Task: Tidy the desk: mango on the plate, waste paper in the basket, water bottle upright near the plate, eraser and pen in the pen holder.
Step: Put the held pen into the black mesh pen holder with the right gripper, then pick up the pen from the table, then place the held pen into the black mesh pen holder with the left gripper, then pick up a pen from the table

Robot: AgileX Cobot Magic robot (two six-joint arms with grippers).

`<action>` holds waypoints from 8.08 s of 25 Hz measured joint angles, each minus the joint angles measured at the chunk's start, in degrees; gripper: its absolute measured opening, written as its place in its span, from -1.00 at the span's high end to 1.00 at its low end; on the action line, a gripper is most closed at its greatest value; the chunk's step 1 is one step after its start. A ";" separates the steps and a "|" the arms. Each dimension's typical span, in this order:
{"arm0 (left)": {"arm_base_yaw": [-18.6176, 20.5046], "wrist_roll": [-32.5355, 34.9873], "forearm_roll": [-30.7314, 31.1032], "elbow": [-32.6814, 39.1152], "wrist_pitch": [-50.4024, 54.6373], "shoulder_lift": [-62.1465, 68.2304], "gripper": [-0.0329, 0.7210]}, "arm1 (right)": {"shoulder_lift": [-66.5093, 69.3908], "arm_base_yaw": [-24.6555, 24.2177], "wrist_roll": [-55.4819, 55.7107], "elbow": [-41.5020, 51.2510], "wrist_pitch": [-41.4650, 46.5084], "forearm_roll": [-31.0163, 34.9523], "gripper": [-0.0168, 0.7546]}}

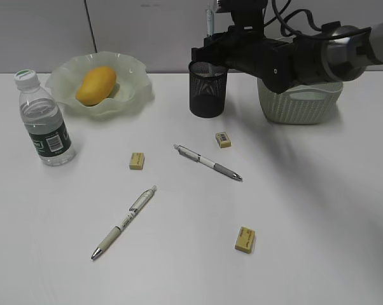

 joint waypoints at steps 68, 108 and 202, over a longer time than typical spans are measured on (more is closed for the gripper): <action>-12.69 17.81 -14.32 -23.30 -16.43 92.27 -0.37 | -116.21 0.11 -12.01 57.78 84.03 1.63 -0.35; -19.26 1.24 1.86 -39.31 -15.58 116.67 0.65 | -116.46 0.11 -12.01 57.78 83.16 1.63 -0.34; -17.31 -0.46 2.19 -64.96 8.30 97.75 -0.23 | -116.46 0.11 -11.96 57.78 83.00 1.63 -0.33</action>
